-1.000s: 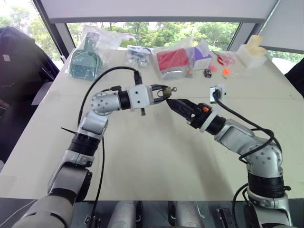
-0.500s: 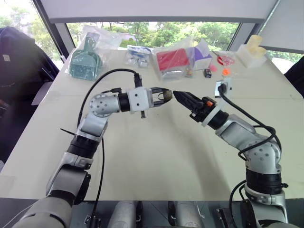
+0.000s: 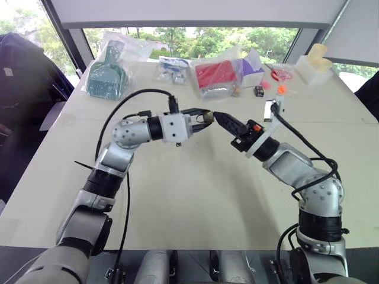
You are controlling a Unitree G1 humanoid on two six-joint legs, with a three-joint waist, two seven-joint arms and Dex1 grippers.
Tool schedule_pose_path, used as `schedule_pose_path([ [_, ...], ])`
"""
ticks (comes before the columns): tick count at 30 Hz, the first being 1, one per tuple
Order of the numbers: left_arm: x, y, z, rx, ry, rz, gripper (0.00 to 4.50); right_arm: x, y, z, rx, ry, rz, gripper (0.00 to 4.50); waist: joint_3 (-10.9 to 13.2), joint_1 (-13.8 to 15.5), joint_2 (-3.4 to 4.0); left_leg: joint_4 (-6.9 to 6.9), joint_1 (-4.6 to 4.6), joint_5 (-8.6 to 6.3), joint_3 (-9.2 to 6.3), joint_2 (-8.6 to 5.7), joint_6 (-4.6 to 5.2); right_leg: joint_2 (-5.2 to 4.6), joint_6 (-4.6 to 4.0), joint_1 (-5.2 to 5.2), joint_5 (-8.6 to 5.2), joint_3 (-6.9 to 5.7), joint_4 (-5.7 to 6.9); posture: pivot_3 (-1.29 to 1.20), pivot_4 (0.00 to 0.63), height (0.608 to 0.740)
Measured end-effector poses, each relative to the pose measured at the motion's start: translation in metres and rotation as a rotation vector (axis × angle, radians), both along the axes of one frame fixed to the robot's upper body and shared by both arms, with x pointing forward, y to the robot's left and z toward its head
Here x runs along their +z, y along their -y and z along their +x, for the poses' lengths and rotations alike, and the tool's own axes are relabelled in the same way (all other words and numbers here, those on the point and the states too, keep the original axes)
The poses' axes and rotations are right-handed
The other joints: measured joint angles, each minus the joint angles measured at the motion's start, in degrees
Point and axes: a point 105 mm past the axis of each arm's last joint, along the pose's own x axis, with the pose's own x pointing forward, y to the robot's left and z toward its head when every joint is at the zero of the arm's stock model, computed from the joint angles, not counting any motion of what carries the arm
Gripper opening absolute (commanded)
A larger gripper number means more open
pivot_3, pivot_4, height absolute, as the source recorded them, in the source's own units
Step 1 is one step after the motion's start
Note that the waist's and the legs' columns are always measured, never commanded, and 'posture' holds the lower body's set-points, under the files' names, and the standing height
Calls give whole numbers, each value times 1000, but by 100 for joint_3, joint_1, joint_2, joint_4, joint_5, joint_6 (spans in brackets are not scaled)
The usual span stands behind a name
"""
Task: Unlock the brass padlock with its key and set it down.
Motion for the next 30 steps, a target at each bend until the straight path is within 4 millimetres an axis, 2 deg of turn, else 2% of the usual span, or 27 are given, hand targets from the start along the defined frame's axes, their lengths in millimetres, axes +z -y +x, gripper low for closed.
schedule_pose_path([
  [9, 8, -1, 3, 38, 204, 15, 708, 6, -4, 3, -12, -109, 184, 57, 0, -1, 0, -1, 0, 0, 1, 0, -1, 0, 2, 0, 1, 0, 1, 0, 150, 740],
  [17, 12, -2, 5, 63, 365, 65, 708, 8, -6, 4, -19, -182, 271, 57, 0, -6, 1, -3, 0, 0, 3, 1, -1, 0, 13, 0, 8, 0, 0, 0, 150, 740],
  [21, 10, -2, 6, 61, 350, 63, 708, 7, -6, 5, -31, -192, 270, 57, 0, -7, 1, -3, 0, 0, 3, 1, 0, 0, 13, -1, 8, 0, 0, 0, 150, 740],
  [24, 4, -2, 8, 30, 229, 57, 708, 3, -3, 8, -65, -124, 148, 977, 0, -5, 2, -3, 0, 0, 5, 1, 0, 0, 13, -2, 7, 0, -1, 0, 150, 740],
  [28, 2, -3, 12, -6, 83, 71, 708, 5, 14, 10, -105, -6, 5, 3018, 0, -10, 2, -3, -1, 0, 7, 1, 0, 1, 13, -2, 7, 0, -2, 0, 150, 740],
  [30, 4, -3, 14, -16, 62, 80, 708, 8, 19, 9, -100, 40, -41, 4120, 0, -16, 2, -3, -1, 0, 6, 2, 0, 3, 14, -2, 7, 0, -2, 0, 150, 740],
])
